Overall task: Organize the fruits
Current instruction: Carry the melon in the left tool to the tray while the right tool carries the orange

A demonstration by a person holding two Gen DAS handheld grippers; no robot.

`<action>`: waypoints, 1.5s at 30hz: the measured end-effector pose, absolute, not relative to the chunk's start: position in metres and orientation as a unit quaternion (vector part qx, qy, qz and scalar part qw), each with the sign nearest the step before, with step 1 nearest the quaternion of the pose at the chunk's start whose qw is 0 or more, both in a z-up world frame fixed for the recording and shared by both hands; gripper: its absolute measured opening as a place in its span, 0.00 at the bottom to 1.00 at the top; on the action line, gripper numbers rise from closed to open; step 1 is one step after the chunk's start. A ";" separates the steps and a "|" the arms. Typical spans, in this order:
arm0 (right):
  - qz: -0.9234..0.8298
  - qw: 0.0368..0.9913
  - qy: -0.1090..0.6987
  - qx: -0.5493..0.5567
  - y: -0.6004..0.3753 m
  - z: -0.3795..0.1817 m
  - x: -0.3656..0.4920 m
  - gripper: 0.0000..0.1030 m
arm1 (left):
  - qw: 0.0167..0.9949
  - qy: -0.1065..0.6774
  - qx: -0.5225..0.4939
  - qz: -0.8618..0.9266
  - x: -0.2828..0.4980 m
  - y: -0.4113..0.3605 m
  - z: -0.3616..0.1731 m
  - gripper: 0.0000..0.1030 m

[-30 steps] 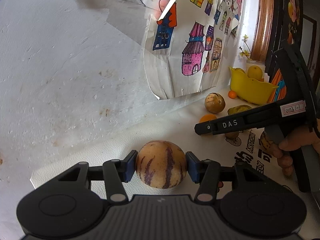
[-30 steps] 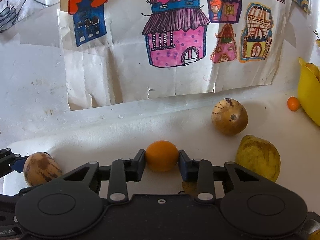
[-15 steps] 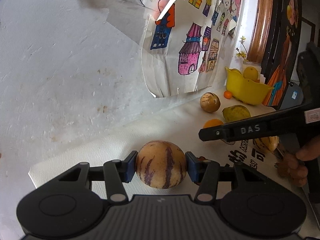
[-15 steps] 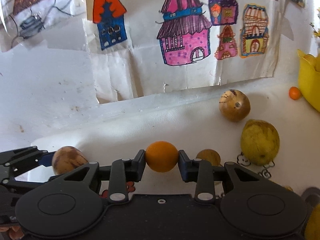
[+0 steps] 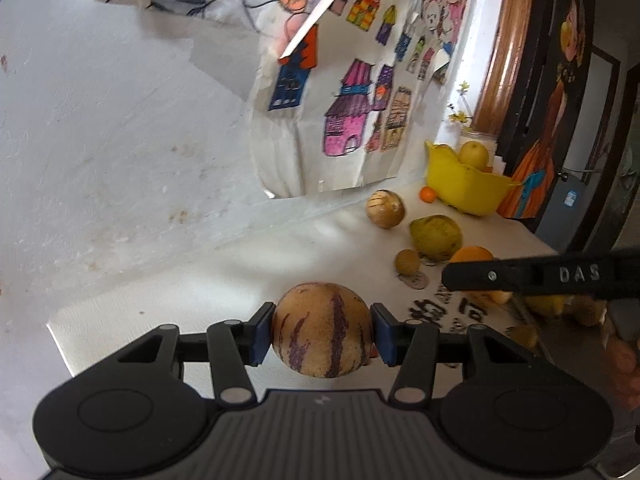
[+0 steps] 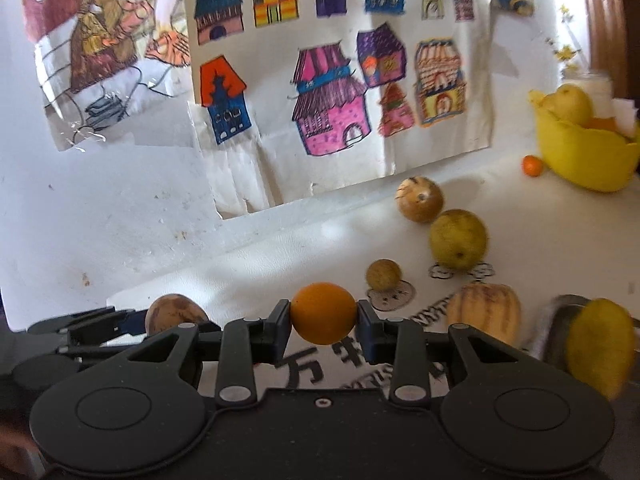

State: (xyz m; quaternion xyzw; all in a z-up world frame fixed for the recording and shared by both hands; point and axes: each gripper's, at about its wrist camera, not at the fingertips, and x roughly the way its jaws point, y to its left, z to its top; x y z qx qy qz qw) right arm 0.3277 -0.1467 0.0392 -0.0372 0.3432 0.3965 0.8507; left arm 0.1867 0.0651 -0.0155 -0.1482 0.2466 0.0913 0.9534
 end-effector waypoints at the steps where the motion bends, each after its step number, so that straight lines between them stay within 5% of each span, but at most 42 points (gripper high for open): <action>1: 0.393 0.853 0.340 -0.039 -0.151 0.041 0.324 0.35 | 0.954 0.246 -0.150 0.087 0.186 0.063 -0.014 0.53; 26: 0.211 0.926 0.309 0.038 -0.334 0.031 0.287 0.36 | 0.961 0.247 -0.079 -0.091 0.237 -0.069 0.011 0.53; 45: 0.159 0.922 0.352 0.016 -0.361 0.005 0.333 0.36 | 0.943 0.294 0.017 -0.153 0.293 -0.130 -0.013 0.53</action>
